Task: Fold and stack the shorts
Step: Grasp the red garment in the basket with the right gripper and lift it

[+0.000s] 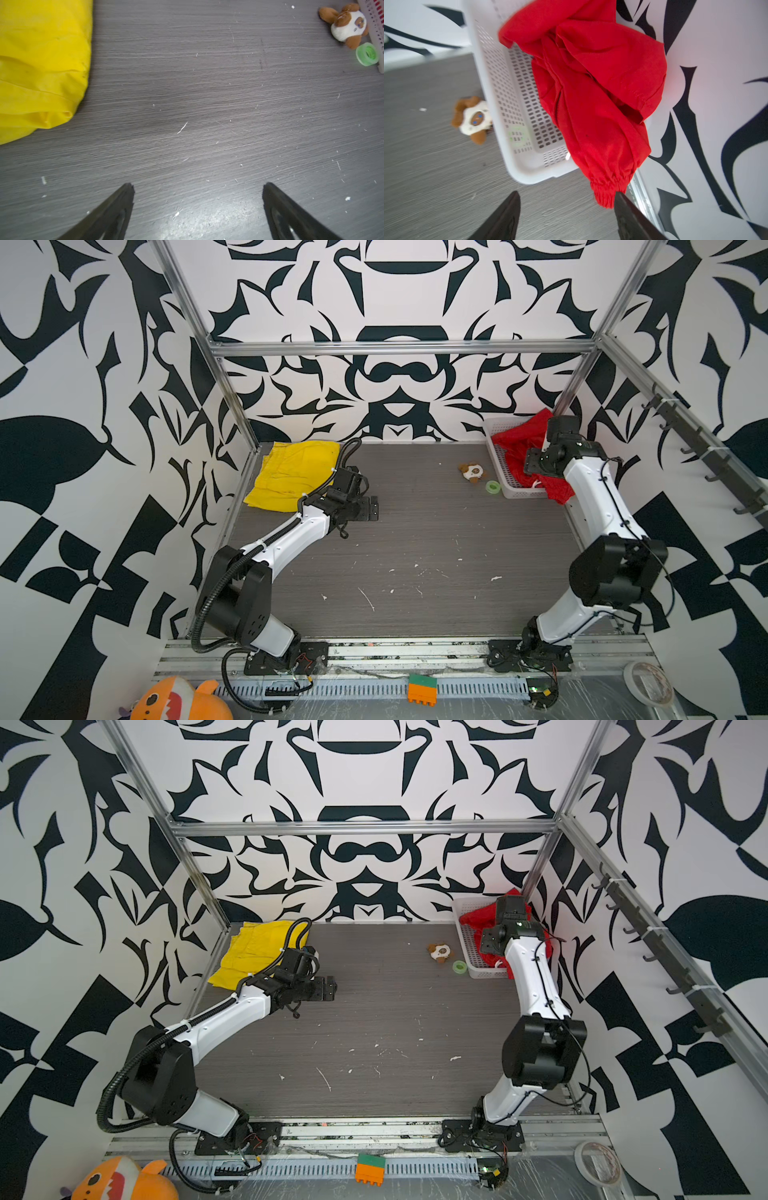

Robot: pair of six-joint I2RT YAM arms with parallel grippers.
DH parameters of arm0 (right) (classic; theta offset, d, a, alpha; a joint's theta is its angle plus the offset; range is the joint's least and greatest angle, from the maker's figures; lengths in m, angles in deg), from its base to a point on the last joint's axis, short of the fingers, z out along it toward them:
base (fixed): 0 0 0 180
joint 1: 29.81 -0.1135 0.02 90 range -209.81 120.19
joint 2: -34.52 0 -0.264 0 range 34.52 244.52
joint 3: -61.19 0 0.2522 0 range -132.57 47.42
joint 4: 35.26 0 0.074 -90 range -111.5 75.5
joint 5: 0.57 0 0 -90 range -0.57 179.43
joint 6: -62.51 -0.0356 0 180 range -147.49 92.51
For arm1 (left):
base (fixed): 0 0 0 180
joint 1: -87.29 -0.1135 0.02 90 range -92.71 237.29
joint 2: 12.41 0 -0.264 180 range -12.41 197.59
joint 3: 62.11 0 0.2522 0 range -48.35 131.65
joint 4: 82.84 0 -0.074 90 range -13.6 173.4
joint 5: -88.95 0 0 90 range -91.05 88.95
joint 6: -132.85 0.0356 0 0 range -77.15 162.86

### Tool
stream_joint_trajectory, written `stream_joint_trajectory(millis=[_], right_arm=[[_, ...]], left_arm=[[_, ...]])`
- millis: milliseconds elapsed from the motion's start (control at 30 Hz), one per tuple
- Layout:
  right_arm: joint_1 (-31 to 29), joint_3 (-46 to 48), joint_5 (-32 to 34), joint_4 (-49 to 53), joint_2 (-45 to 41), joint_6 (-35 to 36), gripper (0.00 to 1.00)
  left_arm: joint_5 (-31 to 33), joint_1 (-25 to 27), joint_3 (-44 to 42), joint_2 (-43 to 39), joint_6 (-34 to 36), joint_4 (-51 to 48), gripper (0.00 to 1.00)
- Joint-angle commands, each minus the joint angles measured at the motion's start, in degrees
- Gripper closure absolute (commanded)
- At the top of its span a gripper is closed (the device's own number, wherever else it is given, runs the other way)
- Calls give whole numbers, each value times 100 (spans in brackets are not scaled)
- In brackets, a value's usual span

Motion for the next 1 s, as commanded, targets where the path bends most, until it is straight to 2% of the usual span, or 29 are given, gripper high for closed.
stream_joint_trajectory(millis=[0, 133, 300, 433, 533, 567, 700, 767, 800, 967], right_arm=[[-35, -642, 507, 443, 391, 514, 23], [-35, -1267, 629, 579, 1071, 662, 18], [-35, -2139, 1193, 827, 2071, 758, 14], [-35, -2777, 1465, 852, 2722, 833, 15], [-35, -3326, 1683, 1032, 3250, 815, 20], [-28, -3525, 1716, 1142, 3394, 779, 25], [-33, -3722, 1769, 1132, 3563, 707, 75], [-27, -3699, 1861, 1081, 3481, 621, 94], [-23, -3642, 1853, 1004, 3387, 611, 100], [-26, -2914, 1479, 327, 2379, 528, 100]], left_arm=[[-208, 16, 51, 193, -74, 125, 0], [-297, 14, 62, 295, -69, 175, 0], [-402, 14, 36, 386, -113, 213, 0], [-367, 14, 52, 412, -109, 192, 0], [-358, 14, 47, 434, -105, 191, 0], [-359, 14, 59, 451, -113, 178, 0], [-376, 14, 107, 489, -122, 141, 0], [-370, 16, 128, 468, -148, 126, 0], [-376, 14, 124, 453, -172, 125, 0], [-394, 14, 189, 333, -245, 133, 1]])
